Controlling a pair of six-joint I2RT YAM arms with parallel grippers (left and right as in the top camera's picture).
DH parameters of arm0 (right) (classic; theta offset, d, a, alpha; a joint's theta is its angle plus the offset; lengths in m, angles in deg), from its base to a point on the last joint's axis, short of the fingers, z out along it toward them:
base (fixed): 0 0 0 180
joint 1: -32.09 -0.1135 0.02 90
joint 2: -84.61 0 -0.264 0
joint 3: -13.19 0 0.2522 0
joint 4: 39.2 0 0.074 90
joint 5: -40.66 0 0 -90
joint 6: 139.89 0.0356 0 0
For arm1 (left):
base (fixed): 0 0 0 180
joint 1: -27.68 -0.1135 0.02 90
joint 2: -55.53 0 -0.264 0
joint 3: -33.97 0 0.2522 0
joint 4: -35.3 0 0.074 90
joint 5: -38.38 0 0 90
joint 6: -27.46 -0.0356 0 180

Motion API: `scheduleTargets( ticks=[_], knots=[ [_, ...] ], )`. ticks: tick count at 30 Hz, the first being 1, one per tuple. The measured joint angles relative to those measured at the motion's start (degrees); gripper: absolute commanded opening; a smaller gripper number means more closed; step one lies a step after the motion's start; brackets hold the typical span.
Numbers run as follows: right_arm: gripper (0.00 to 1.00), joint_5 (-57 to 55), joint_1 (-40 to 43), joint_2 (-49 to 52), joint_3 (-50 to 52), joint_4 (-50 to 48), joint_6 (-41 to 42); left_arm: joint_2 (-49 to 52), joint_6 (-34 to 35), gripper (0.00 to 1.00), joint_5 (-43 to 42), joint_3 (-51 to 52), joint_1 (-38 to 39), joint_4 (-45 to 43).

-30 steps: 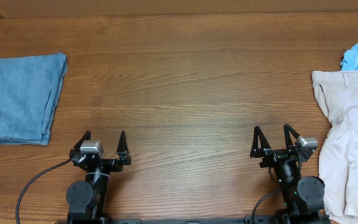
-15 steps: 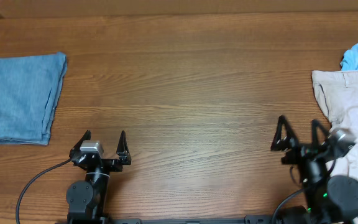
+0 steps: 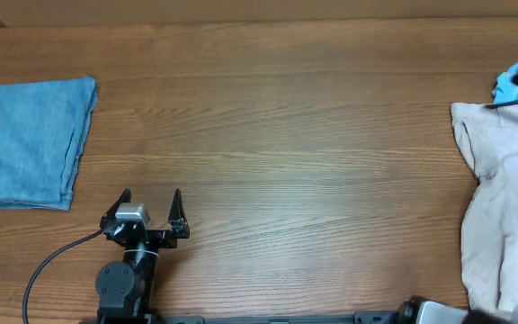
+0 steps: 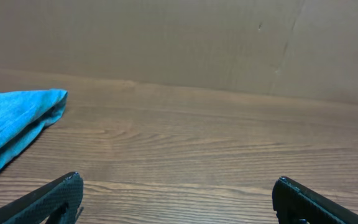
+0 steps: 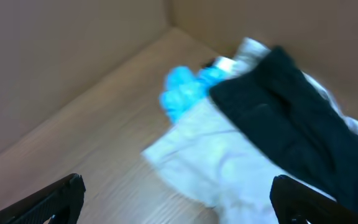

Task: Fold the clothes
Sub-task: 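Reach the right gripper into the clothes pile and grasp the black pants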

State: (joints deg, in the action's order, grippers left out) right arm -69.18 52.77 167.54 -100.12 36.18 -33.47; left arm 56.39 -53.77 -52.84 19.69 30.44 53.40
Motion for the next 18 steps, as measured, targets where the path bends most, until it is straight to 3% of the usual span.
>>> scheduleTargets(
  ticks=[7,13,18],
  knots=[
    [1.0,6.4,17.0,9.8,0.0,-4.3,0.0,0.0,0.0,1.0,0.0,0.0,0.0,0.0],
    [1.0,8.9,21.6,14.7,-0.1,-9.9,-0.5,0.0,0.0,1.0,0.0,0.0,0.0,0.0],
    [0.95,10.0,25.1,20.8,-0.1,-18.8,-7.1,0.0,0.0,1.0,0.0,0.0,0.0,0.0]
  ],
)
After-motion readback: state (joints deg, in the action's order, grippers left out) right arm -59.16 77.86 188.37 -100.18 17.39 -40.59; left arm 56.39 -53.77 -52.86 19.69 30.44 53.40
